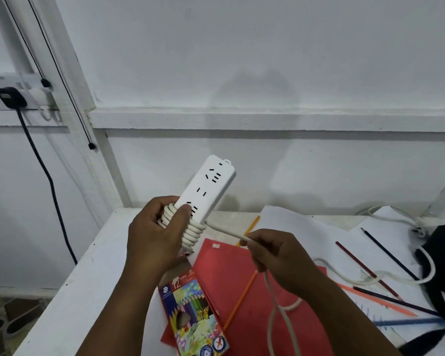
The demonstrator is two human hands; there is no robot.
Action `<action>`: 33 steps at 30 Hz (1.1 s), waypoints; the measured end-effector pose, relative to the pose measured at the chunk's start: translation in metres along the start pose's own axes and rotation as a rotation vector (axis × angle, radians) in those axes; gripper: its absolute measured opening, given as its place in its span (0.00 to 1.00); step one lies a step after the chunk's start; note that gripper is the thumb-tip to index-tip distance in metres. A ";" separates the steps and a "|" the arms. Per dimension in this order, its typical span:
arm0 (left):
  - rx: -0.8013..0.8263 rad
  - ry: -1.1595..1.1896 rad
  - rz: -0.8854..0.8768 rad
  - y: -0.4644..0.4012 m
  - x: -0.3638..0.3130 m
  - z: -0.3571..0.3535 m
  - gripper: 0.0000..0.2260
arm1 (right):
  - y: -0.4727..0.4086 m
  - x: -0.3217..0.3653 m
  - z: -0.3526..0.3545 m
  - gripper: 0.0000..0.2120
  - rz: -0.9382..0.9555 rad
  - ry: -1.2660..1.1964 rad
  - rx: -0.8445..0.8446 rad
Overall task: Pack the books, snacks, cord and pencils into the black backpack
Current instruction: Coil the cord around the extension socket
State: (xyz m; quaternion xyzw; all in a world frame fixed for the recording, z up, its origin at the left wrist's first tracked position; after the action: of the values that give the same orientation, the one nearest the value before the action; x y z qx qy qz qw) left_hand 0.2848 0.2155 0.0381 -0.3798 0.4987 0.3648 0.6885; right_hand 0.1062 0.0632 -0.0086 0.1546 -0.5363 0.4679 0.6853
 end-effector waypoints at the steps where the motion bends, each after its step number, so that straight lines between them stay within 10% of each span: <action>1: -0.008 0.008 0.000 0.001 0.000 0.000 0.04 | -0.001 -0.001 0.000 0.07 -0.013 0.024 0.012; 25: 0.400 -0.195 -0.184 0.005 0.009 0.001 0.11 | -0.027 0.055 0.018 0.10 0.435 0.411 -0.285; 33: 0.510 -0.028 -0.087 0.005 0.002 0.008 0.12 | -0.033 0.058 0.023 0.05 0.264 0.066 -0.187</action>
State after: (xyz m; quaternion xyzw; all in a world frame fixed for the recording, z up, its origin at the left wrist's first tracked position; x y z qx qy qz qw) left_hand 0.2838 0.2249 0.0368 -0.2097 0.5481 0.2026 0.7839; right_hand 0.1185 0.0576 0.0608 0.0030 -0.5704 0.5069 0.6462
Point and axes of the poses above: each hand's wrist, its own y-axis away from the middle knuckle, its own z-axis out of the back of the hand, x = y × z, the point moved 1 cm from there along -y, towards the middle knuckle, and after that the axes turned 4 degrees about z, right-handed, at the moved point
